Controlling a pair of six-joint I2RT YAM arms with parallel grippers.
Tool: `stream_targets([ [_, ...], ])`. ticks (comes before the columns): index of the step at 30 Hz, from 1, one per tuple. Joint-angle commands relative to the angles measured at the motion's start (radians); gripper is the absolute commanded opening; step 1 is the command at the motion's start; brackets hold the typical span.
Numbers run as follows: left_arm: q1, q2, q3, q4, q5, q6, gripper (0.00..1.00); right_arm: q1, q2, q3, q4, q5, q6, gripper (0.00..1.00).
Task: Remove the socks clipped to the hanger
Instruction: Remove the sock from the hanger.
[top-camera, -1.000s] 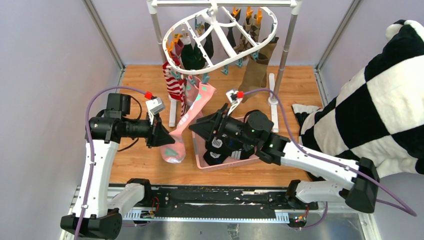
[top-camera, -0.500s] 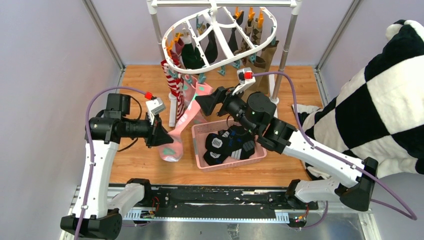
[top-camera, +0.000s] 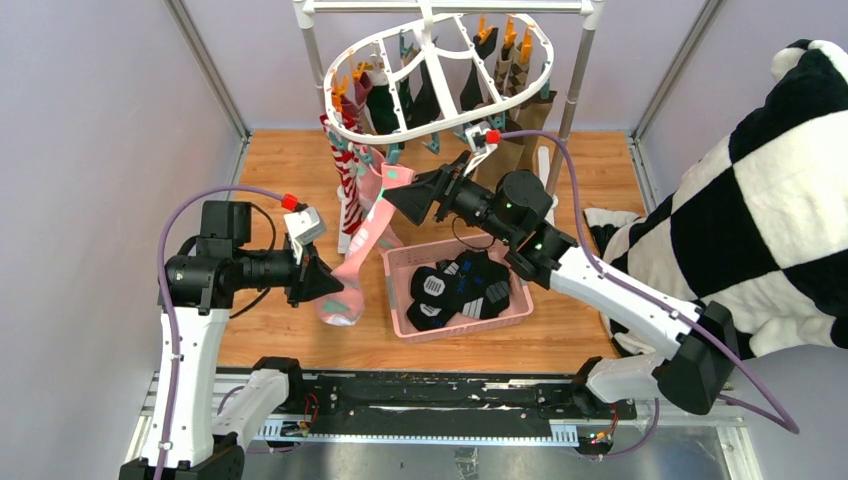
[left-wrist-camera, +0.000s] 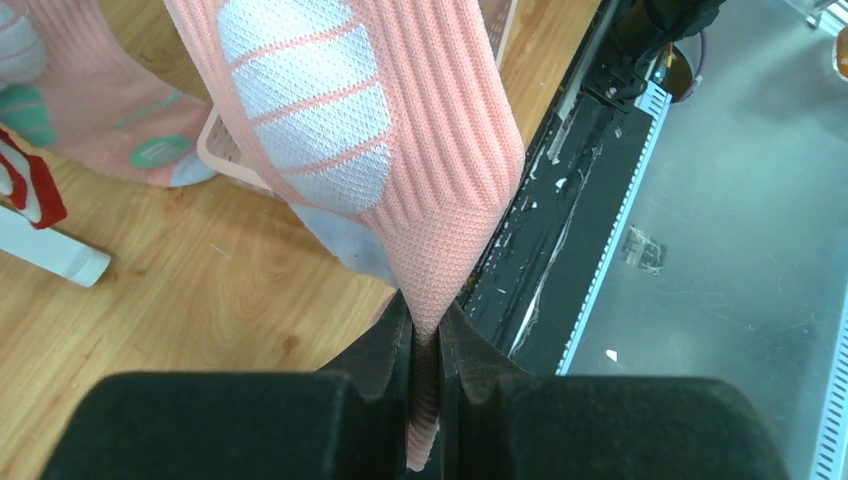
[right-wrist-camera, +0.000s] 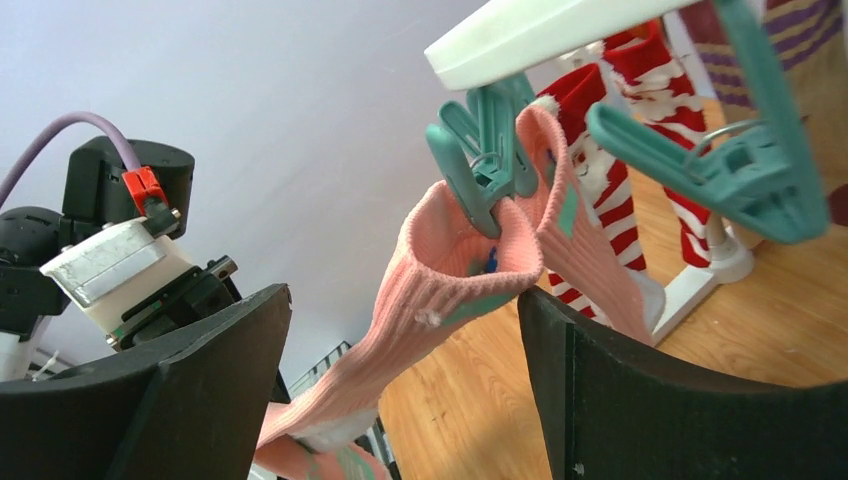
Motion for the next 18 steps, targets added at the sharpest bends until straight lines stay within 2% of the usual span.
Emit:
stream_targets([
  [1,-0.005,-0.009,-0.003,-0.002,0.014,0.035,0.01,-0.011,0.053,0.004,0.142,-0.080,0.041,0.89],
  [11,-0.006,-0.054,0.000,-0.001,0.021,0.096,0.02,-0.044,0.155,-0.023,0.337,-0.024,0.080,0.89],
  [18,-0.006,-0.045,0.005,-0.001,0.022,0.090,0.02,-0.080,0.242,0.030,0.401,-0.038,0.123,0.86],
])
